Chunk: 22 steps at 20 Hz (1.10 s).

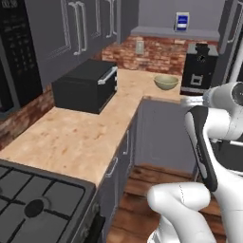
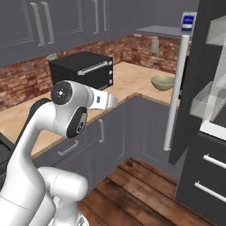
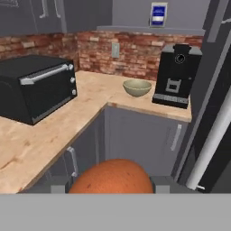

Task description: Pick the egg and butter from the fridge and place them by the bowl for mixing.

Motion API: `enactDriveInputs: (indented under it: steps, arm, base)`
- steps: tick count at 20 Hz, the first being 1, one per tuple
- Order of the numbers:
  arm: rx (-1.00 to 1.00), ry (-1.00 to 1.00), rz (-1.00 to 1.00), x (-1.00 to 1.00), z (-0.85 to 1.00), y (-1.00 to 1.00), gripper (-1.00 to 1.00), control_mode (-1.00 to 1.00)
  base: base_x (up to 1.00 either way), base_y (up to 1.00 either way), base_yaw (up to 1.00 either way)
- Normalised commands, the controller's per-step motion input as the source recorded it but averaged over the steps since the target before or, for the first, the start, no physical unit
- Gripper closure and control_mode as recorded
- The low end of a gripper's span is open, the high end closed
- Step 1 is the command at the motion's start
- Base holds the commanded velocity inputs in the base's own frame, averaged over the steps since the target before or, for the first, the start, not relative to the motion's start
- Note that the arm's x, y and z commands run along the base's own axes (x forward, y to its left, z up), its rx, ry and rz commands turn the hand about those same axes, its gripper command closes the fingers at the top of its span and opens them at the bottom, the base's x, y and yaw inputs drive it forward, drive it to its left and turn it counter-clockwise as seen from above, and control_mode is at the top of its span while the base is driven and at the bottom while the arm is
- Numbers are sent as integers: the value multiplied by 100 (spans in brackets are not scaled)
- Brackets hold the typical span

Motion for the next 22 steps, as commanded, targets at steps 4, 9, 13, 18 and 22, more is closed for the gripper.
enactDriveInputs:
  steps: [4,9,13,18,22]
  arm:
    - [0,0,0,0,0,0,100,100]
    - [0,0,0,0,0,0,100,100]
    - [0,0,0,0,0,0,100,100]
    - [0,0,0,0,0,0,100,100]
    - [0,0,0,0,0,0,100,100]
  base:
    - [67,31,-39]
    - [63,13,-34]
    - [63,1,-23]
    - [68,17,-14]
    - [68,25,-12]
